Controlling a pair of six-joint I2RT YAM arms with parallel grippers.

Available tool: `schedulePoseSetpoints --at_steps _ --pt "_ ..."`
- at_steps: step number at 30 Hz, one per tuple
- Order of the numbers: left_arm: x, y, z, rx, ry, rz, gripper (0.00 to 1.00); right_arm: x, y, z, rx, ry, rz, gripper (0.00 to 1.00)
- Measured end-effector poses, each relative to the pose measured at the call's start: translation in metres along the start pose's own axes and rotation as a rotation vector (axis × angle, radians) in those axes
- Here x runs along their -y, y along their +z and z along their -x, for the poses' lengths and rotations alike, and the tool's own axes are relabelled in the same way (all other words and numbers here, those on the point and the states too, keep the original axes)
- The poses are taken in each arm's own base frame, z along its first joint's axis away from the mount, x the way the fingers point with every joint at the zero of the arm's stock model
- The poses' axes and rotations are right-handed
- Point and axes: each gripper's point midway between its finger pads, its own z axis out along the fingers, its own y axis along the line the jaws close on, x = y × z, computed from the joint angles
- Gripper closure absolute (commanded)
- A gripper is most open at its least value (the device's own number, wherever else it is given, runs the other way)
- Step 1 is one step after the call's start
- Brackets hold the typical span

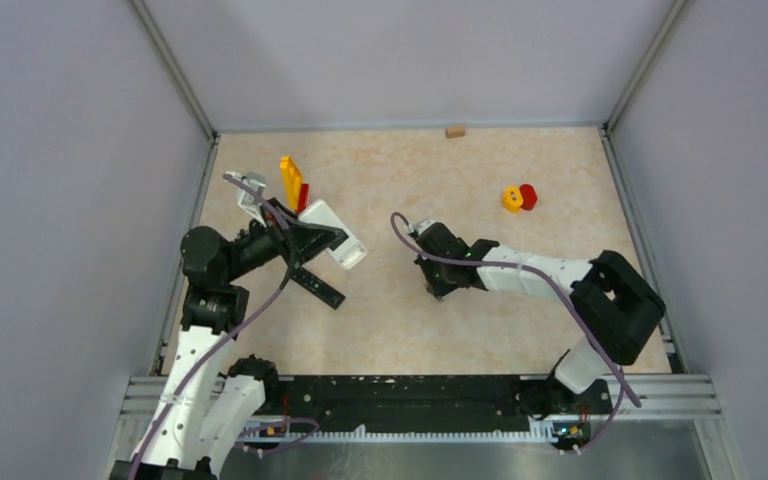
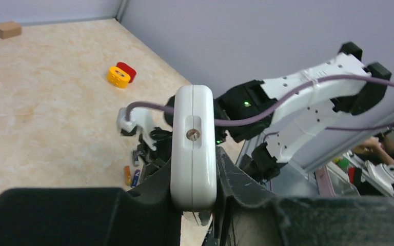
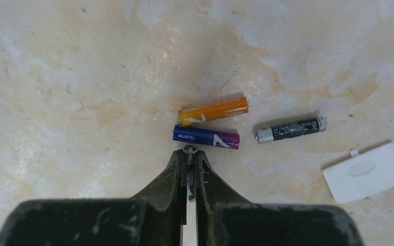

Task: Load the batteries into the remote control

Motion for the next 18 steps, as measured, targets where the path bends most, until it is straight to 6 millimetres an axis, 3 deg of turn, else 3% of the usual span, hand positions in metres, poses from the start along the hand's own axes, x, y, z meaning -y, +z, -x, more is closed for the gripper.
schedulePoseSetpoints --at_steps 5,13,18 --pt "-0.011 0.002 0.02 0.12 -0.074 0.085 1.0 -0.007 -0.05 0.042 0.193 0.129 0.046 1.0" --pt "-0.04 0.001 0.044 0.35 -0.296 0.183 1.0 -0.023 -0.178 0.131 0.661 0.451 0.283 1.0" --pt "-0.048 0.006 0.055 0.438 -0.413 0.179 1.0 -0.043 -0.223 0.169 0.819 0.537 0.483 1.0"
